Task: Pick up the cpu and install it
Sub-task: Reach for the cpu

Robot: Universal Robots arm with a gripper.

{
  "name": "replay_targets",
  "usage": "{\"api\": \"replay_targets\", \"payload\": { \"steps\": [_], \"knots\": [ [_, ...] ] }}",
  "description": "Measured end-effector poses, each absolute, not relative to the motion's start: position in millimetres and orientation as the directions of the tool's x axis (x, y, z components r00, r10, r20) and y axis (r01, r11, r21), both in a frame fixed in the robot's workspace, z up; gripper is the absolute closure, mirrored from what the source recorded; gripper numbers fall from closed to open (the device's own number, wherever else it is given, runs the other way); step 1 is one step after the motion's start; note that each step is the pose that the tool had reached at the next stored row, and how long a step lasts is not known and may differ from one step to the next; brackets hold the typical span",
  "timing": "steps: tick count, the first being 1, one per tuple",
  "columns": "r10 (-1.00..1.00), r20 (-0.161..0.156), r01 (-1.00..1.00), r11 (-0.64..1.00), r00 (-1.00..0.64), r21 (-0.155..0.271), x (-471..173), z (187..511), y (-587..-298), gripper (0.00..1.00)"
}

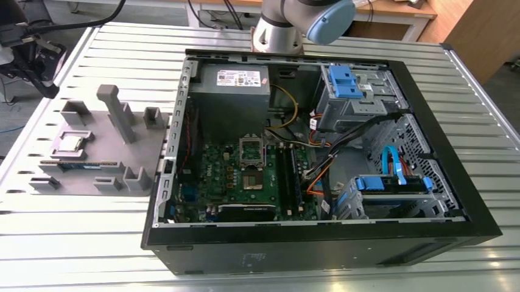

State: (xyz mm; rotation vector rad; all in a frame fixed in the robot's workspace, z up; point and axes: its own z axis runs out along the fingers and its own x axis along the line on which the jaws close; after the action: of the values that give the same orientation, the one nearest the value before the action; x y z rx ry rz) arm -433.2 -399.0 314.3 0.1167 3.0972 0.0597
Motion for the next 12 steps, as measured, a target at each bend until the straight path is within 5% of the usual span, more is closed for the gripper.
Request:
{"api": "replay_targets", "payload": {
  "steps": [12],
  "knots": [
    [0.076,-0.040,0.074,0.996,-0.996,0.040,-435.0,310.6,-399.0,0.89]
  ]
}}
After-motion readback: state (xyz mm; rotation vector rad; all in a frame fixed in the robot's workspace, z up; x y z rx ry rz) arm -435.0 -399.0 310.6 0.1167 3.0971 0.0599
